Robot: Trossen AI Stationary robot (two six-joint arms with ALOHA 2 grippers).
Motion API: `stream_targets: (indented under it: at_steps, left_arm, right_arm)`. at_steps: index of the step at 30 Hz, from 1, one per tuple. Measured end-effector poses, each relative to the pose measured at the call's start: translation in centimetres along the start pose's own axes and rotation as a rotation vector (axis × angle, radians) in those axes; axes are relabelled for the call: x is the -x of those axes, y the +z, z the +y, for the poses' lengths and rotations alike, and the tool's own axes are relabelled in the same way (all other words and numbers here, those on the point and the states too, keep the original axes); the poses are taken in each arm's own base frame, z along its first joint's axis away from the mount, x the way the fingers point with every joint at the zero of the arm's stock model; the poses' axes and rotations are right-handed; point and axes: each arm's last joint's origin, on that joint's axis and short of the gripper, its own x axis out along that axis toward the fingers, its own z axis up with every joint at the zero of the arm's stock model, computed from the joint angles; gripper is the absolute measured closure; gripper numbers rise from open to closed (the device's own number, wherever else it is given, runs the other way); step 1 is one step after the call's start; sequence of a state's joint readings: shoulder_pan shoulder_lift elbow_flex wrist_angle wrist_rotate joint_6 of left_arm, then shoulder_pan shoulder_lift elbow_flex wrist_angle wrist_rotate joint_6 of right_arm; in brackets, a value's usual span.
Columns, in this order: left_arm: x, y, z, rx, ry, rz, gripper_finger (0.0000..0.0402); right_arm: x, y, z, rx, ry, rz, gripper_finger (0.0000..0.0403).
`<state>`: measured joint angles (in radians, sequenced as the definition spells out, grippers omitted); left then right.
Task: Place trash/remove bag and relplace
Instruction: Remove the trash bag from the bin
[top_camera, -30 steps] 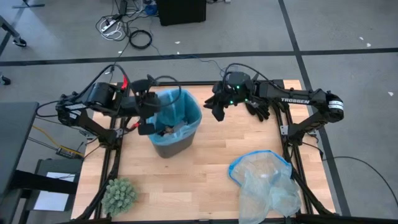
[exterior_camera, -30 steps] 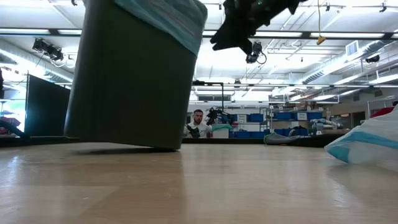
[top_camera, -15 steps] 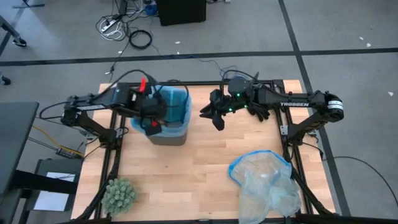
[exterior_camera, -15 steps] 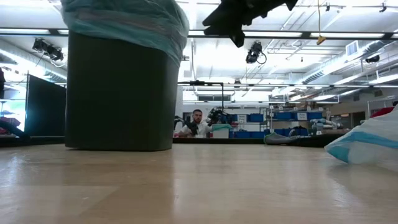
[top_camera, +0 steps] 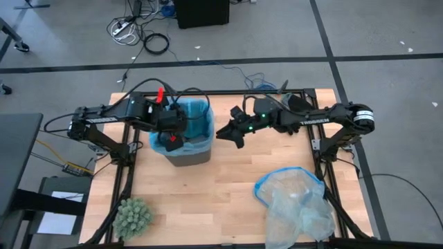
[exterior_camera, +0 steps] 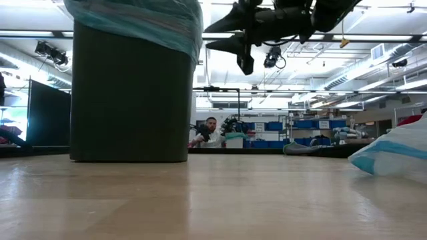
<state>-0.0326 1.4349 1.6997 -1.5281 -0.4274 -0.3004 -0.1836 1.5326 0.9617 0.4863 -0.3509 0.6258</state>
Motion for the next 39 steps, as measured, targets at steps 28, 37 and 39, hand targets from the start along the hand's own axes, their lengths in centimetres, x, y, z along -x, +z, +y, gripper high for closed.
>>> stream_targets:
  at_steps: [28,37,39]
  left_arm:
    - [0.1,0.8,-0.2,0.041,-0.022,-0.073,0.0401]
    - [2.0,1.4,0.5,0.065,-0.048,-0.157,0.0401]
    - [2.7,1.5,0.8,0.061,-0.049,-0.183,0.0401]
  right_arm:
    - [-1.0,0.0,-0.9,0.027,-0.070,-0.046,0.0402]
    - [0.4,1.0,1.7,0.159,-0.203,-0.175,0.0403]
    - [1.0,1.2,2.6,0.204,-0.242,-0.195,0.0403]
